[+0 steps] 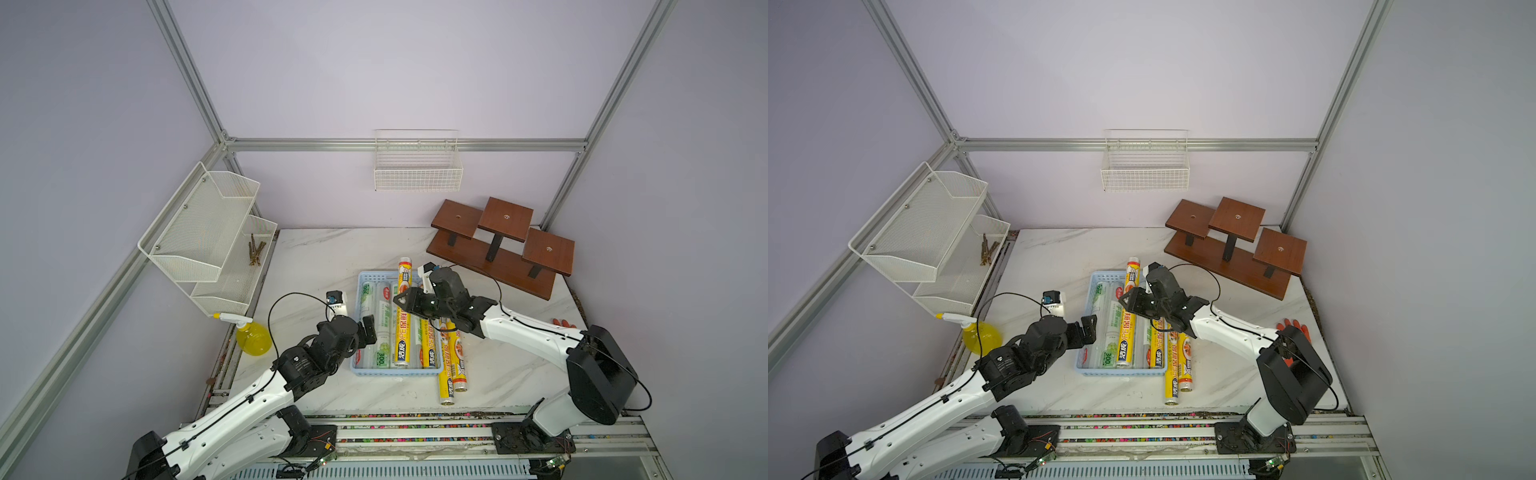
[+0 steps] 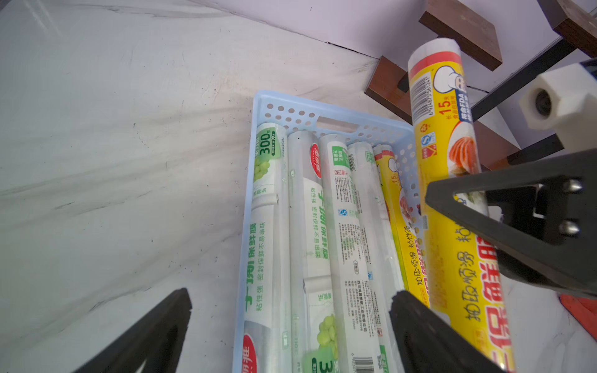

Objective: Put the plastic wrap into the basket
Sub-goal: Place the plastic wrap in the basket.

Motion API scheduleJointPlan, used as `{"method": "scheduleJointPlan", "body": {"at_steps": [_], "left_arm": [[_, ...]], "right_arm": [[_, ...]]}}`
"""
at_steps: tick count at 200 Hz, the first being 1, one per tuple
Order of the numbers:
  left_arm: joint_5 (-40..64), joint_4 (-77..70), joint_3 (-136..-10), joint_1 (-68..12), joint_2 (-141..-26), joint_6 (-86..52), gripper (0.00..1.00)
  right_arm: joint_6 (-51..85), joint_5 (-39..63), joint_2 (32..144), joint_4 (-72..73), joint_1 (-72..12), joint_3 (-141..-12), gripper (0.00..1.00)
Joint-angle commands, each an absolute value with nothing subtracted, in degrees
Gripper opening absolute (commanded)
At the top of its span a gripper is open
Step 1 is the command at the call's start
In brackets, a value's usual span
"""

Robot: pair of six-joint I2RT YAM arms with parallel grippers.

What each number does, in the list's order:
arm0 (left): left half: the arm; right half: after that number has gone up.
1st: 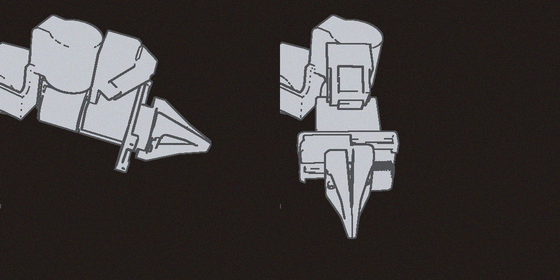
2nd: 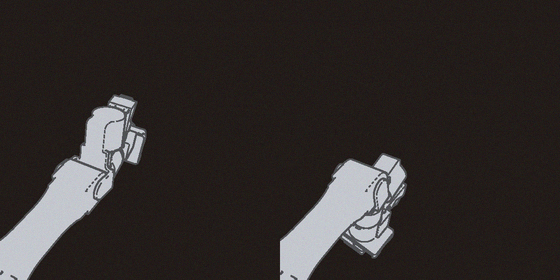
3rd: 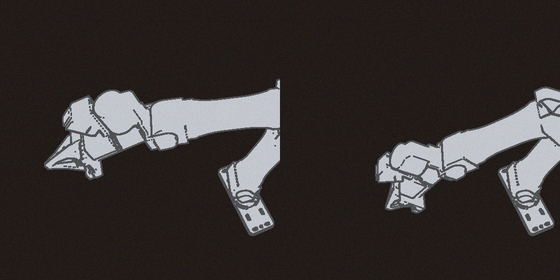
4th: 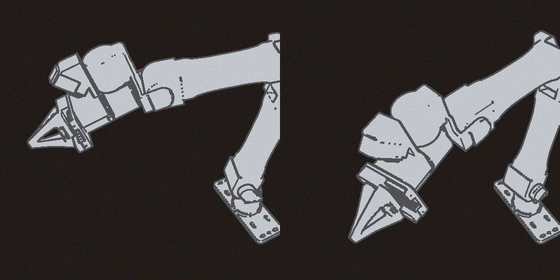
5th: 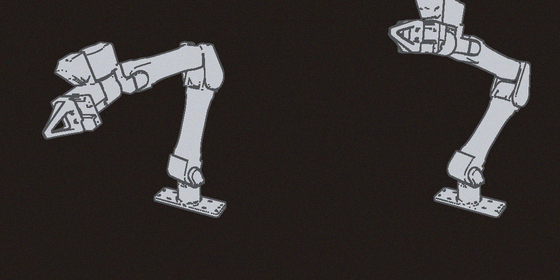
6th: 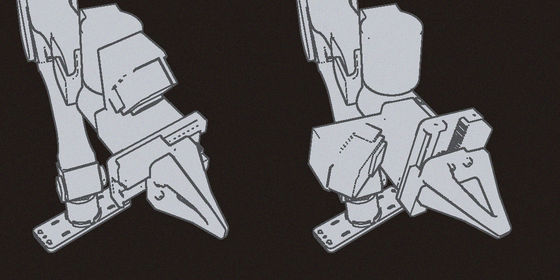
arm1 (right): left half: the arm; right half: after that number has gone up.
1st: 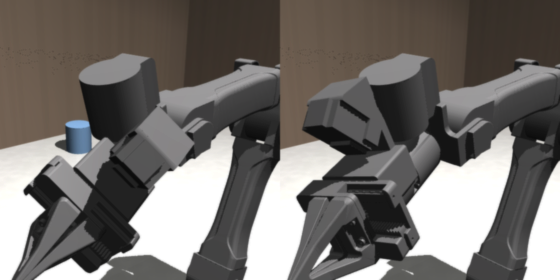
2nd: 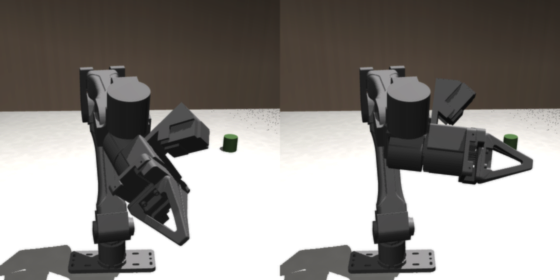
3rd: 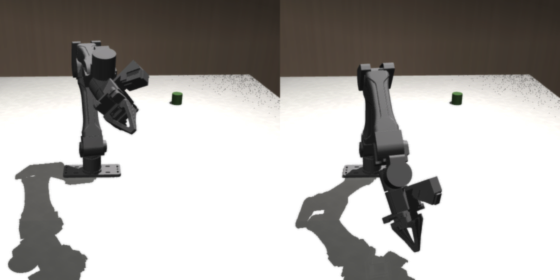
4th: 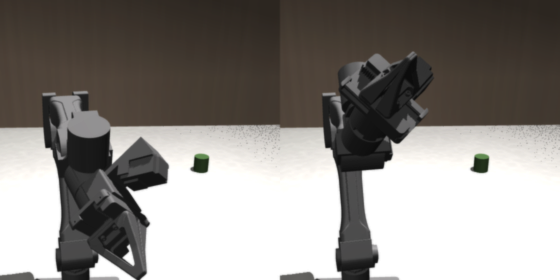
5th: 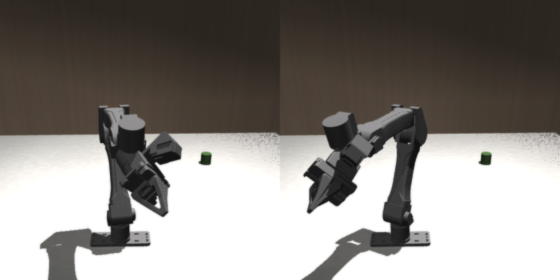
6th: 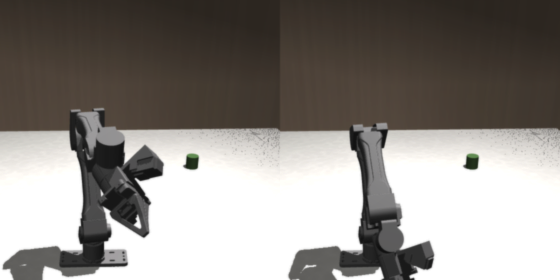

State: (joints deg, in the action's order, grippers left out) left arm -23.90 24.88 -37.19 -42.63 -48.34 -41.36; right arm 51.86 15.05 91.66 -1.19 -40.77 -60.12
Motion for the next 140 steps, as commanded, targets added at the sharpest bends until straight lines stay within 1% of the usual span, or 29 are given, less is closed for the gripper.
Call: {"method": "scheduleJointPlan", "body": {"at_steps": [1,27,63,109,140], "left_arm": [[-14.1,23.0,-36.4,-39.4,-47.2,-41.3,1.0],[-10.3,21.9,-36.2,-37.8,-47.4,-41.8,1.0],[-10.9,23.1,-36.0,-36.9,-46.7,-43.2,1.0],[-13.5,29.5,-37.2,-36.8,-45.6,-44.5,1.0],[-13.6,31.5,-37.2,-36.8,-44.5,-44.6,1.0]], "right_arm": [[53.7,16.3,95.3,2.7,-42.0,-63.7,0.33],[54.0,16.4,100.4,1.3,-42.9,-67.5,0.33],[54.2,16.9,105.9,0.3,-44.1,-71.6,0.33],[54.8,16.4,110.4,-0.7,-45.2,-75.0,0.33],[53.6,14.5,112.4,-4.6,-46.1,-77.6,0.36]]}}
